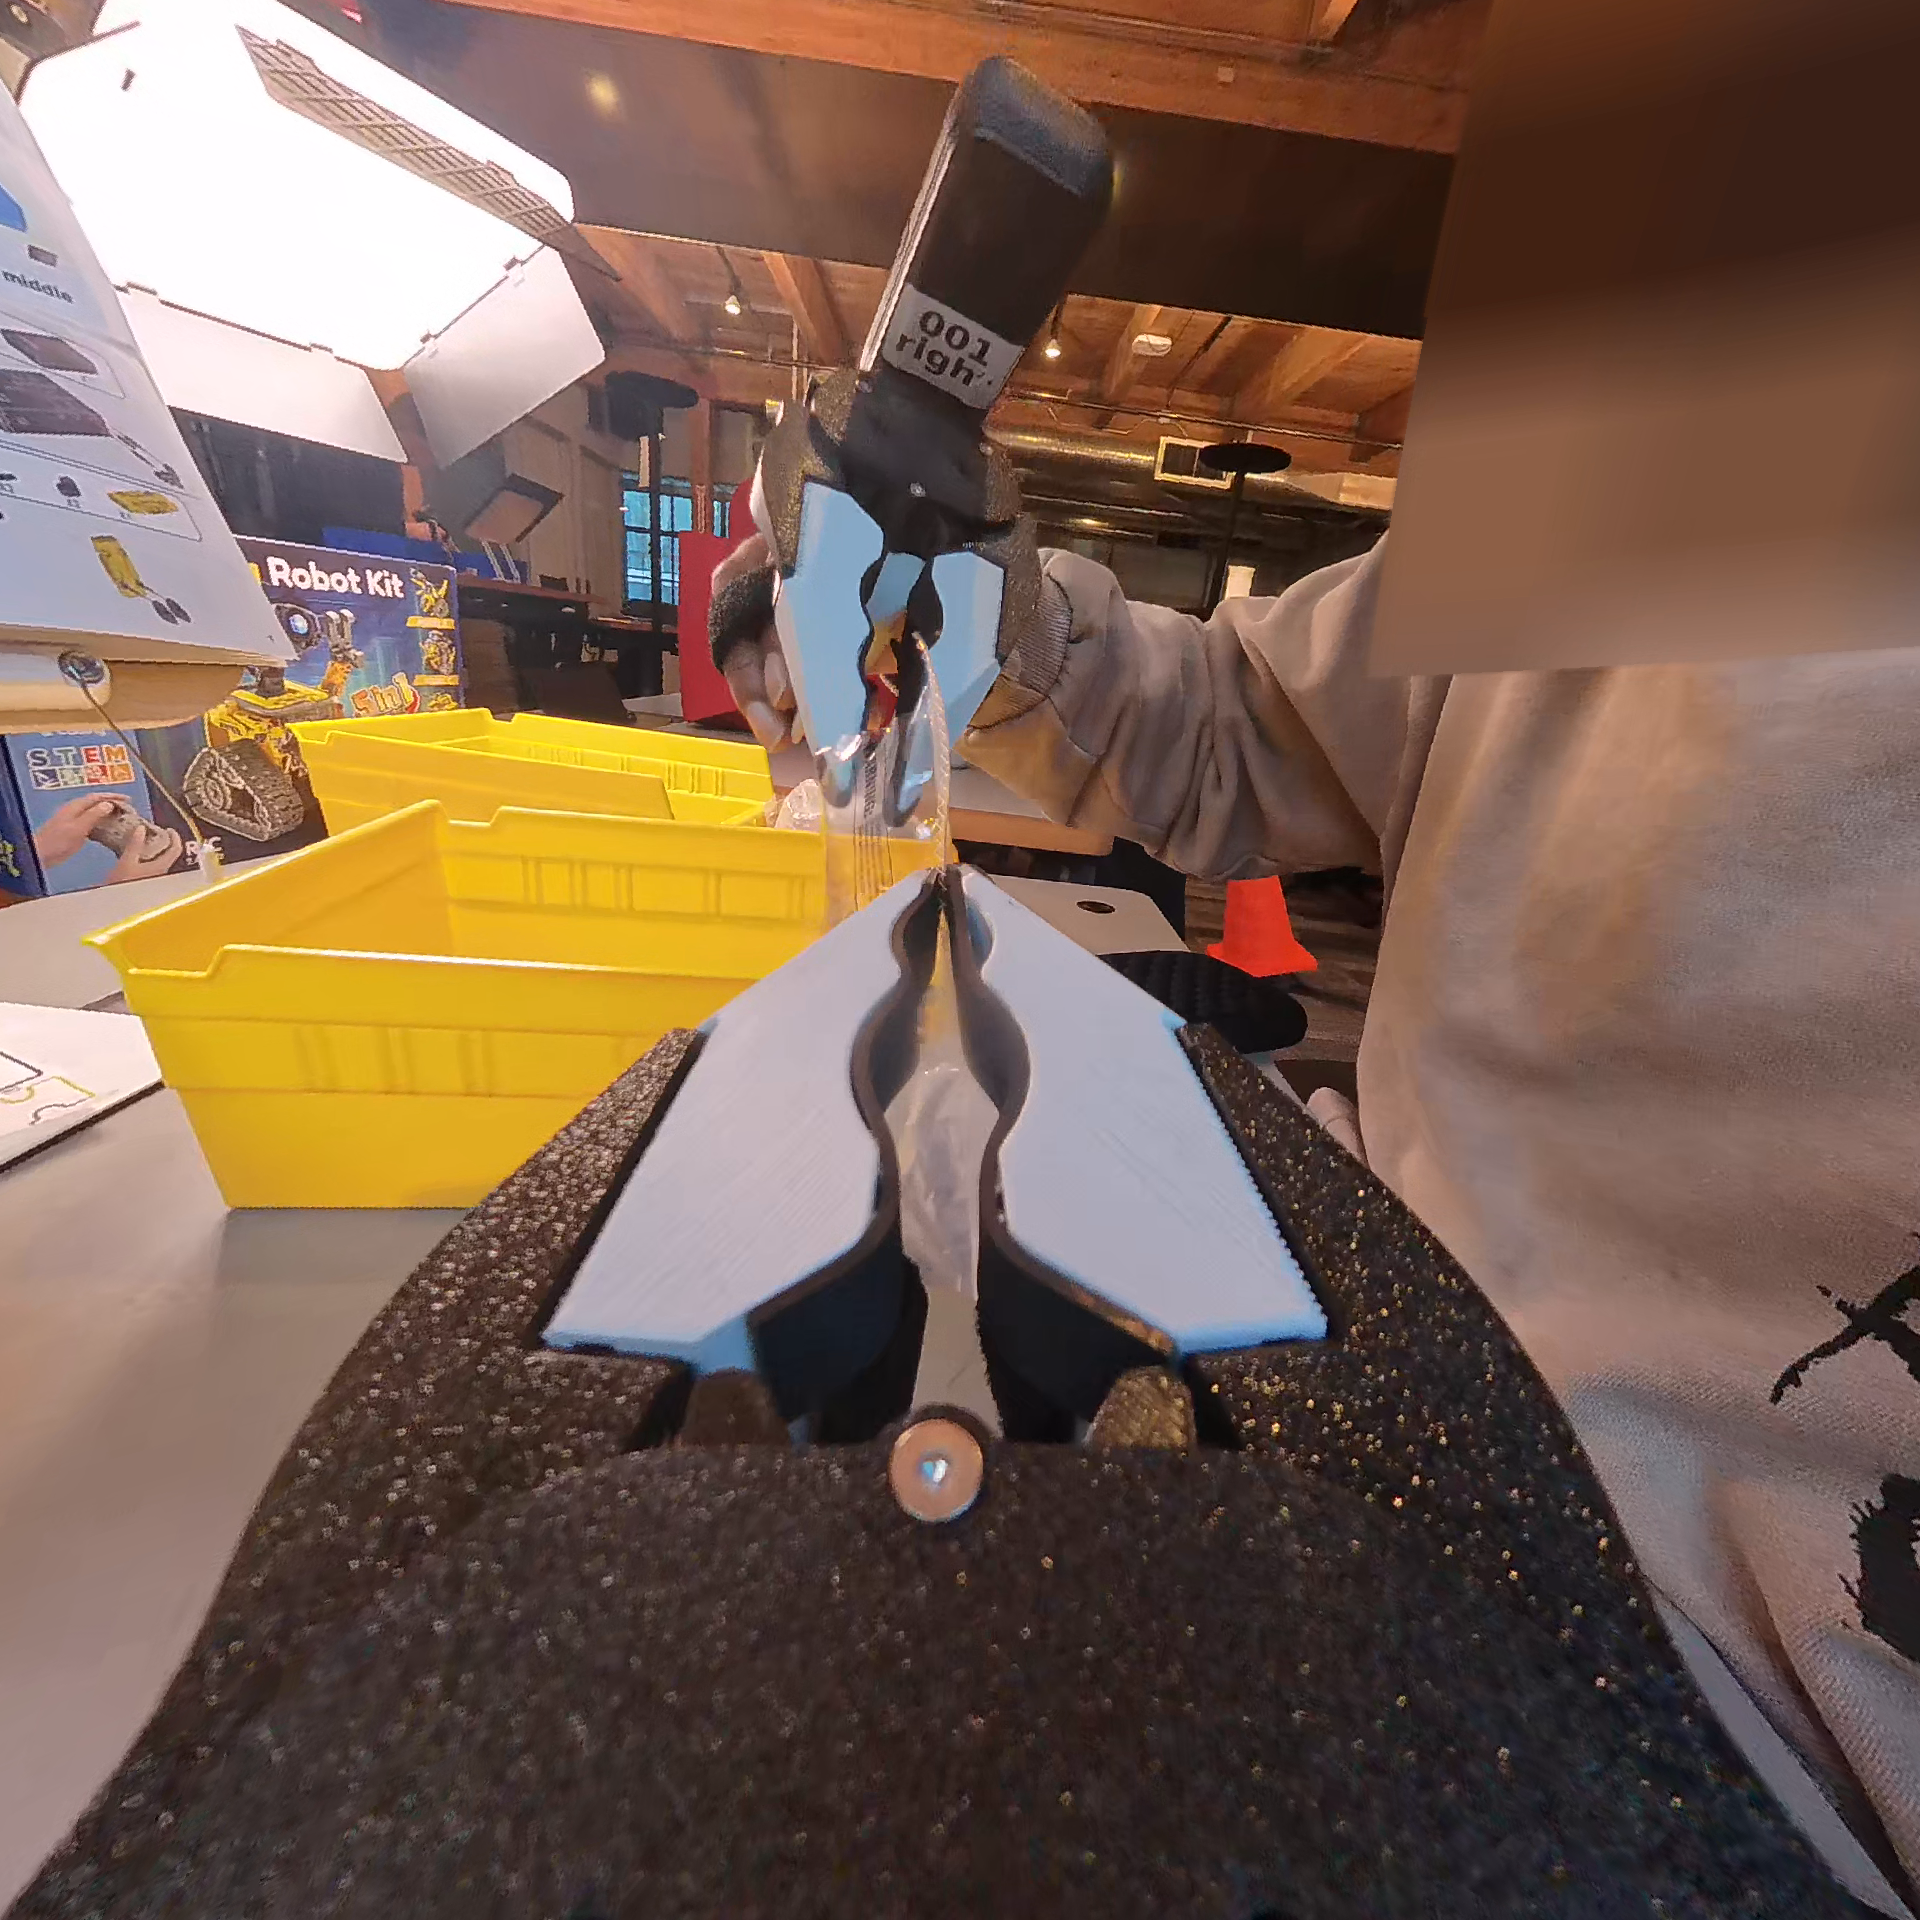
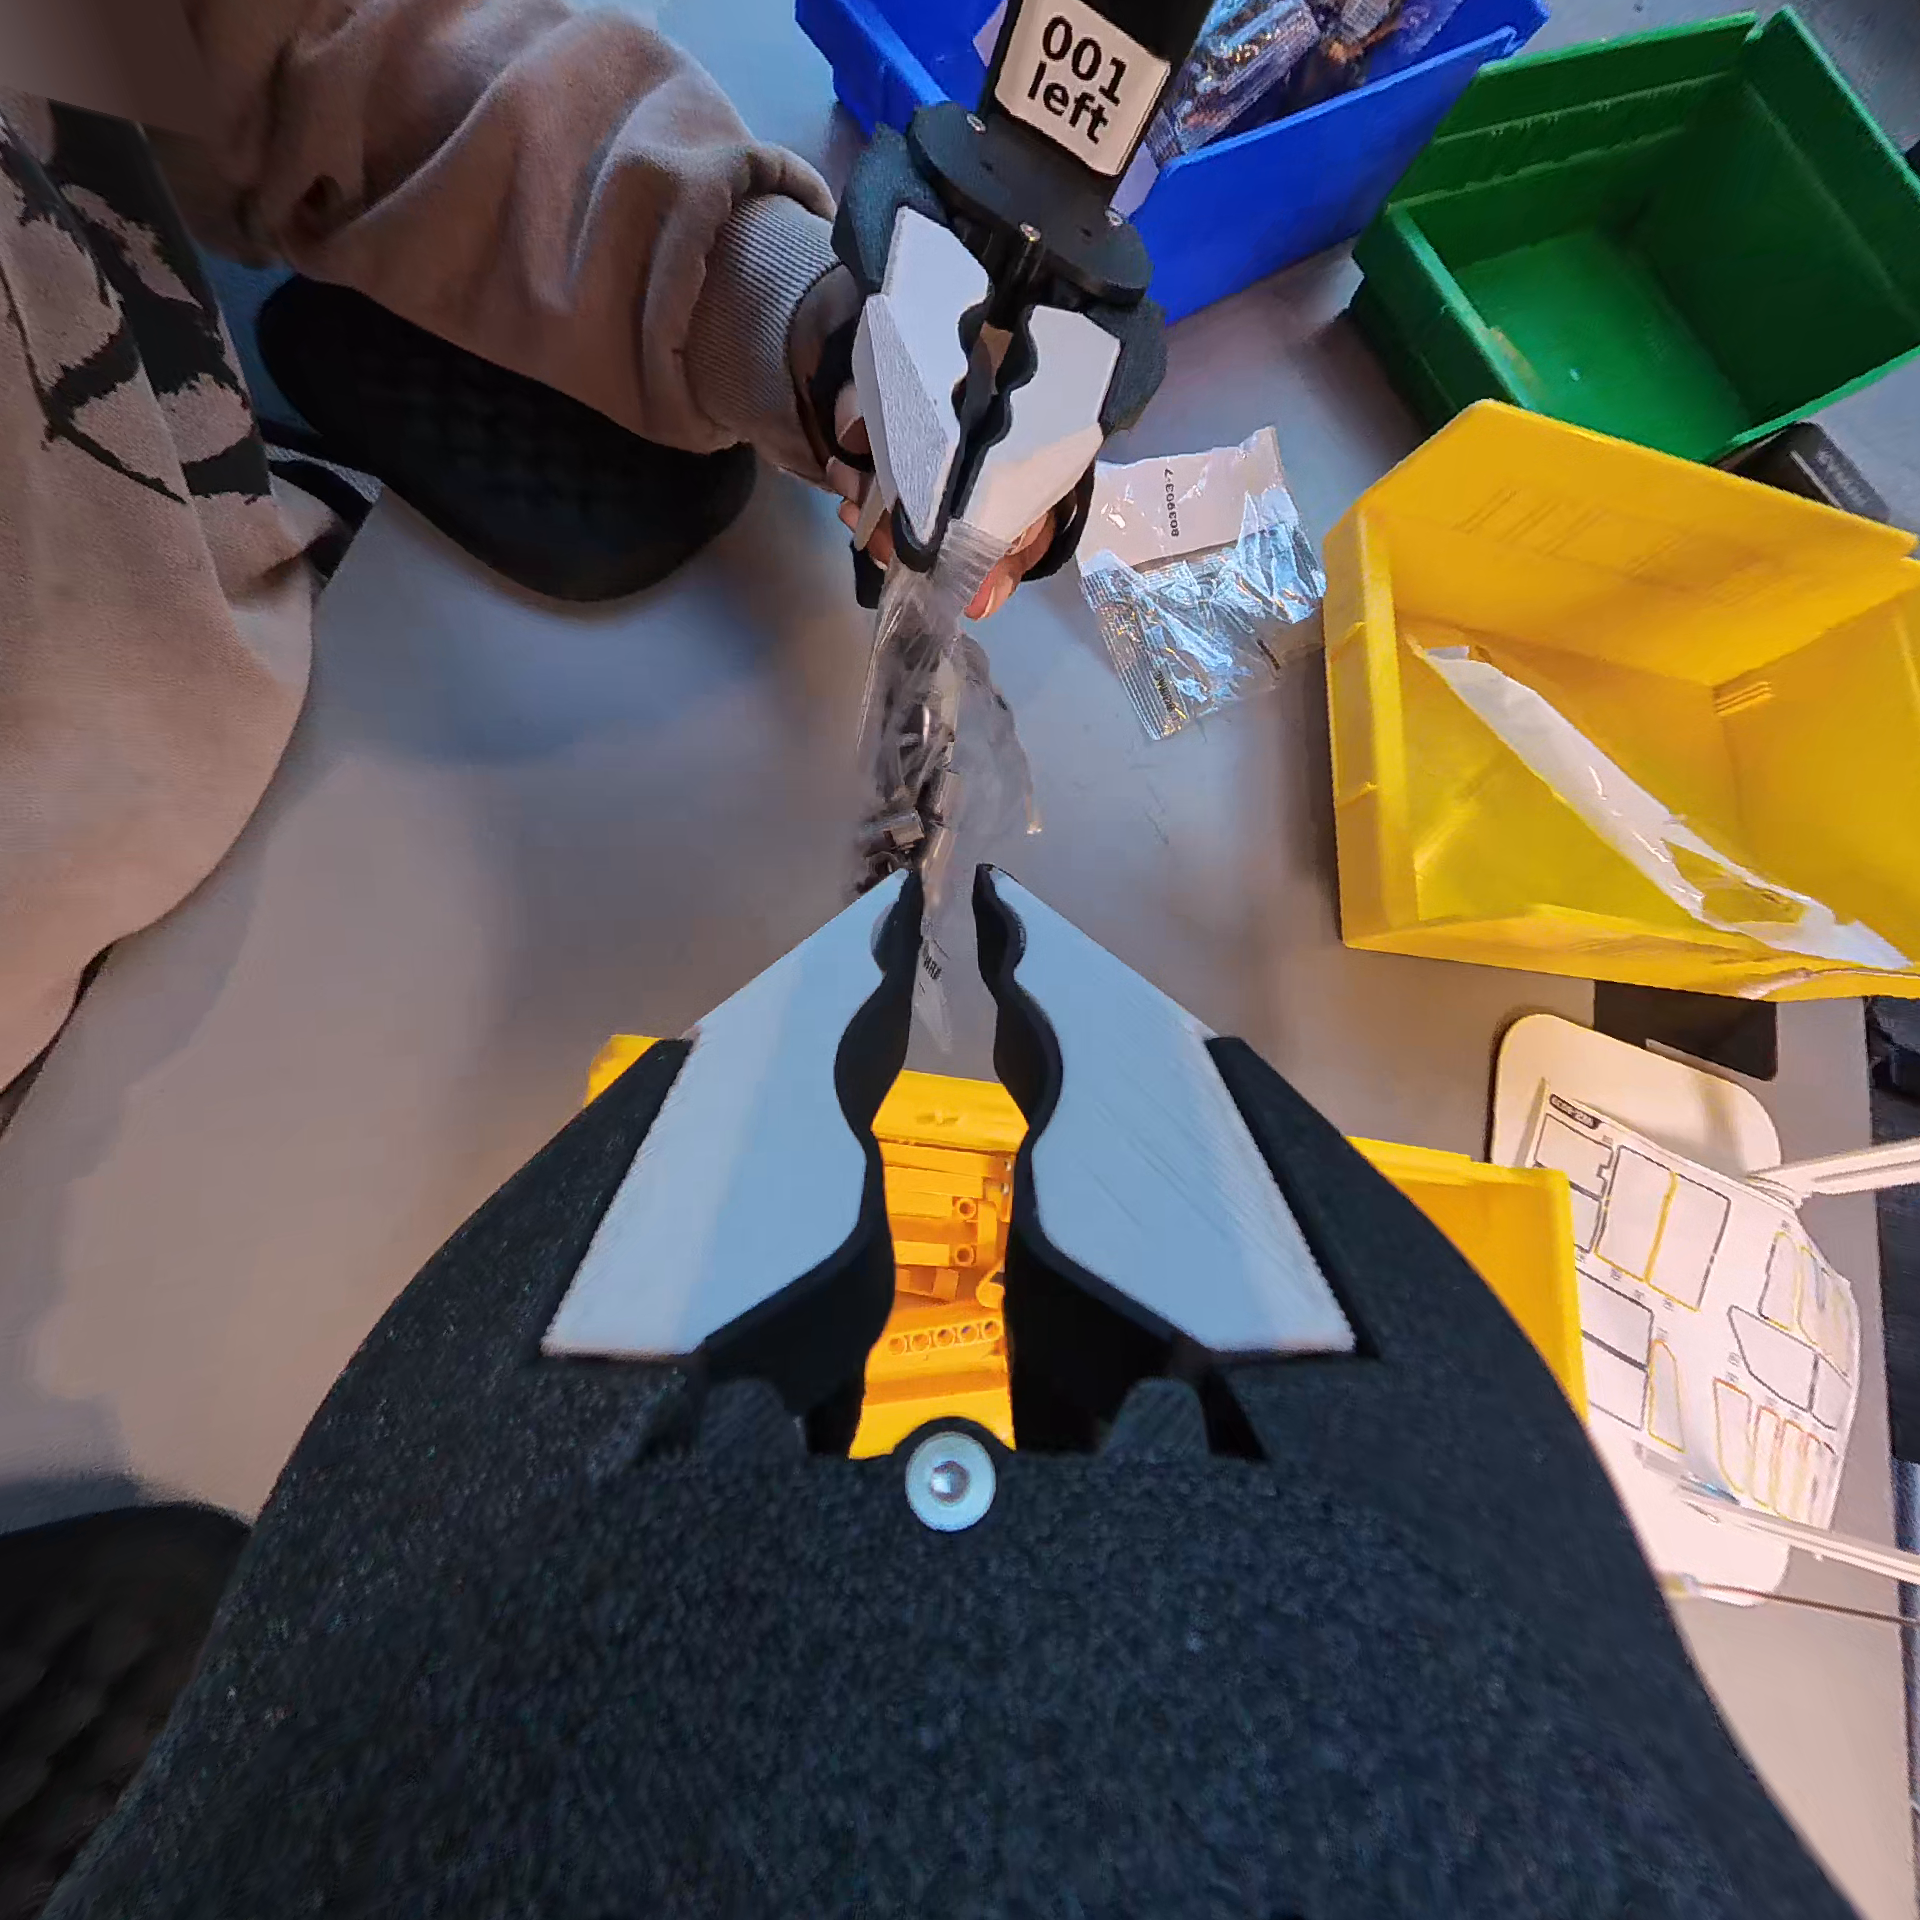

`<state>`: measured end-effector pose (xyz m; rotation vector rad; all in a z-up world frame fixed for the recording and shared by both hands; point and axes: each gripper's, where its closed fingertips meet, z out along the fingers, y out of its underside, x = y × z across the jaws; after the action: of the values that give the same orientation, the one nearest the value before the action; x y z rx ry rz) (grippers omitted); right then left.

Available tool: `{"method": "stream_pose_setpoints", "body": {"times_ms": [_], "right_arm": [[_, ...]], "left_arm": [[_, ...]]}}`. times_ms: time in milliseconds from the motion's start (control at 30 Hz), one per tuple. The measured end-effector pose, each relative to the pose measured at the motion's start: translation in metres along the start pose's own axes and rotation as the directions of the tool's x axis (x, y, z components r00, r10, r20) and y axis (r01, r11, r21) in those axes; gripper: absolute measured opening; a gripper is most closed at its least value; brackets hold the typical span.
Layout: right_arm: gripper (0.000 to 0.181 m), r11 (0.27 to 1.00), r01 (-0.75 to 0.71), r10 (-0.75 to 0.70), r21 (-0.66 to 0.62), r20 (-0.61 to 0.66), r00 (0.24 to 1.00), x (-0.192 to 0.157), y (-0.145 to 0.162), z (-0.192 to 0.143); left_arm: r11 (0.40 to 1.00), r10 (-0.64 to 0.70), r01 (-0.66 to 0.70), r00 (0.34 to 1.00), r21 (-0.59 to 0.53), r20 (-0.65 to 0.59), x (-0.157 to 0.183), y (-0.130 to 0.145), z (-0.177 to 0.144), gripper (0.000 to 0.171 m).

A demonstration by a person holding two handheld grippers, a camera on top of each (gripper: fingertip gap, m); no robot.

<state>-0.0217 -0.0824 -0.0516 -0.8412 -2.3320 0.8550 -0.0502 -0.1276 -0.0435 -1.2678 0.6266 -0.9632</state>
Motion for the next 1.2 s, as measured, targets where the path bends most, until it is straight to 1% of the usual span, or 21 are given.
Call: {"method": "stream_pose_setpoints", "body": {"times_ms": [67,200,300,367,433,500,633,733,800,867,900,1000,1100,1200], "right_arm": [[0.012,1.0,-0.019,0.019,0.01,-0.002,1.0,0.0,0.001,-0.002],[0.016,0.998,-0.047,0.045,-0.043,-0.054,0.998,0.004,0.014,-0.018],[0.018,0.986,-0.106,0.095,-0.129,-0.09,0.991,0.006,0.043,-0.036],[0.017,0.96,-0.143,0.122,-0.239,-0.101,0.987,0.005,0.073,-0.047],[0.017,0.921,-0.164,0.129,-0.354,-0.12,0.984,0.004,0.106,-0.056],[0.017,0.87,-0.194,0.168,-0.453,-0.097,0.981,-0.005,0.136,-0.063],[0.017,0.773,-0.211,0.227,-0.598,-0.049,0.973,-0.026,0.175,-0.07],[0.02,0.701,-0.182,0.242,-0.689,-0.01,0.97,-0.04,0.194,-0.067],[0.022,0.626,-0.14,0.223,-0.767,0.005,0.975,-0.044,0.208,-0.07],[0.023,0.552,-0.101,0.219,-0.828,0.027,0.975,-0.049,0.219,-0.075],[0.023,0.526,-0.088,0.225,-0.846,0.039,0.974,-0.051,0.222,-0.076],[0.023,0.477,-0.059,0.253,-0.877,0.072,0.965,-0.059,0.226,-0.073],[0.026,0.412,-0.019,0.258,-0.911,0.096,0.961,-0.065,0.234,-0.071],[0.028,0.37,0.004,0.274,-0.929,0.114,0.955,-0.07,0.242,-0.067]], "left_arm": [[1.0,0.003,-0.003,1.0,0.002,-0.003,0.001,-0.001,0.0,0.0],[1.0,0.006,-0.006,1.0,0.006,-0.009,0.003,-0.002,0.0,0.0],[1.0,0.01,-0.01,1.0,0.008,-0.012,0.005,-0.004,-0.001,0.0],[1.0,0.011,-0.011,1.0,0.009,-0.015,0.006,-0.004,0.0,0.0],[1.0,0.014,-0.014,1.0,0.009,-0.019,0.007,-0.004,0.0,0.0],[1.0,0.017,-0.017,1.0,0.01,-0.026,0.009,-0.005,0.001,0.0],[1.0,0.017,-0.016,0.999,0.015,-0.031,0.01,-0.006,0.0,0.0],[1.0,0.014,-0.013,0.999,0.019,-0.041,0.011,-0.006,0.0,0.0],[0.999,0.014,-0.012,0.998,0.033,-0.068,0.015,-0.008,0.0,0.0],[0.998,0.013,-0.005,0.993,0.06,-0.121,0.024,-0.012,-0.002,0.0],[0.997,0.005,0.007,0.987,0.074,-0.16,0.029,-0.014,-0.003,0.0],[0.993,-0.019,0.048,0.97,0.112,-0.243,0.041,-0.02,-0.006,0.0],[0.989,-0.028,0.067,0.96,0.131,-0.277,0.044,-0.023,-0.009,0.0],[0.987,-0.035,0.079,0.956,0.141,-0.292,0.046,-0.025,-0.01,0.0]]}}
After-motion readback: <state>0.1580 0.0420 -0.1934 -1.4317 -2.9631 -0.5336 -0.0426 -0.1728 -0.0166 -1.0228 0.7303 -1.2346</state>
